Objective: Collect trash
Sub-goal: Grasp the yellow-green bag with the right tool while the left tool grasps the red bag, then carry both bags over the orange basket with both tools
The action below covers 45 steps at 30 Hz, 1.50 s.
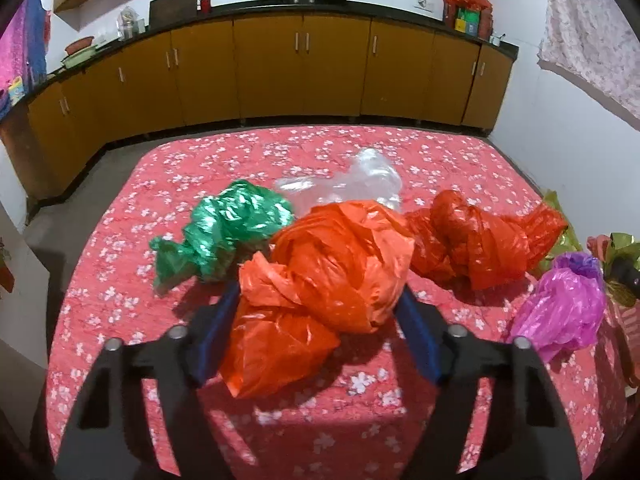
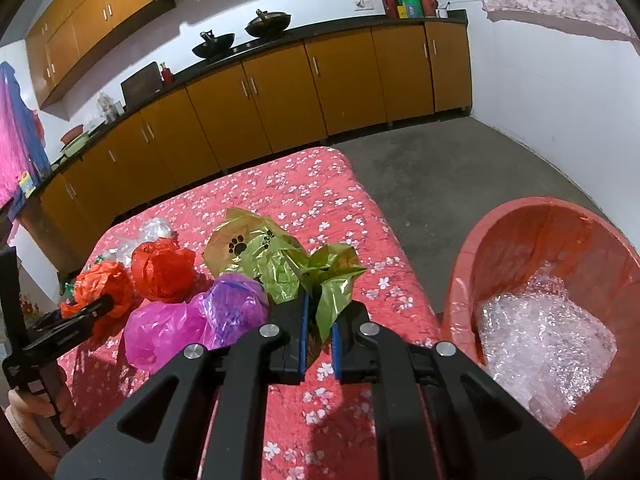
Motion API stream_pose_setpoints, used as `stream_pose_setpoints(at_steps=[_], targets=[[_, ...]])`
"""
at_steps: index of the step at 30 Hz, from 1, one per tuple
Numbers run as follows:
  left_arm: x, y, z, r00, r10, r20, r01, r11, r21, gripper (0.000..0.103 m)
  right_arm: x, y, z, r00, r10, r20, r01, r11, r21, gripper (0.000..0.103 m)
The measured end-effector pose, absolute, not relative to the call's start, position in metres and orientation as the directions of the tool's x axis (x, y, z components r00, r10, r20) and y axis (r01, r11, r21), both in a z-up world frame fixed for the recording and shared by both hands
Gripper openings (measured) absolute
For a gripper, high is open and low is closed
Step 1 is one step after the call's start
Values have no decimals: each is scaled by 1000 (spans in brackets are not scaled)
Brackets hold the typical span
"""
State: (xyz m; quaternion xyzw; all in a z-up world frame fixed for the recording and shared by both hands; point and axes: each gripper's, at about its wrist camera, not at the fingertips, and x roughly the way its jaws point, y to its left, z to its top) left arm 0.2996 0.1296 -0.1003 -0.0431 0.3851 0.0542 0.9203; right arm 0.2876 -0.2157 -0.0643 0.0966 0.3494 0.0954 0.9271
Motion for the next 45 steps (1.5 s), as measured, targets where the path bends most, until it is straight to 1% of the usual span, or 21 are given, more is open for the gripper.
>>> stream_pose_setpoints(at_steps=[4, 5, 7, 8, 10, 13, 16, 19, 29, 38, 45], targets=[[296, 123, -98, 709, 62, -703, -118, 993, -31, 55, 283, -221, -64, 738, 251, -626, -98, 958, 269, 9], [295, 123, -97, 712, 61, -700, -116, 993, -32, 53, 281, -222, -63, 739, 252, -625, -96, 957, 273, 9], [292, 122, -95, 717, 57, -695, -112, 993, -33, 47, 278, -225, -62, 742, 253, -621, -95, 956, 276, 9], [290, 120, -94, 719, 57, -692, -111, 993, -33, 46, 275, -226, -60, 744, 255, -618, -96, 956, 278, 9], [283, 118, -91, 730, 52, -682, -101, 994, -32, 38, 269, -227, -57, 749, 259, -610, -98, 954, 284, 9], [270, 116, -87, 742, 47, -669, -88, 996, -28, 33, 261, -232, -52, 757, 262, -599, -99, 952, 291, 9], [258, 114, -83, 750, 36, -660, -78, 996, -35, 30, 254, -237, -49, 764, 261, -590, -96, 950, 296, 9], [246, 113, -77, 759, 28, -650, -76, 996, -46, 29, 246, -244, -44, 773, 257, -581, -91, 950, 299, 9], [217, 96, -40, 806, -21, -591, -35, 996, -83, 28, 218, -260, -27, 802, 249, -542, -75, 944, 322, 9], [199, 58, -14, 828, -107, -550, 57, 993, -106, 28, 195, -267, -20, 813, 266, -518, -85, 934, 346, 7], [196, 25, -1, 830, -174, -531, 134, 984, -113, 28, 180, -288, -10, 843, 223, -489, -45, 936, 348, 7]])
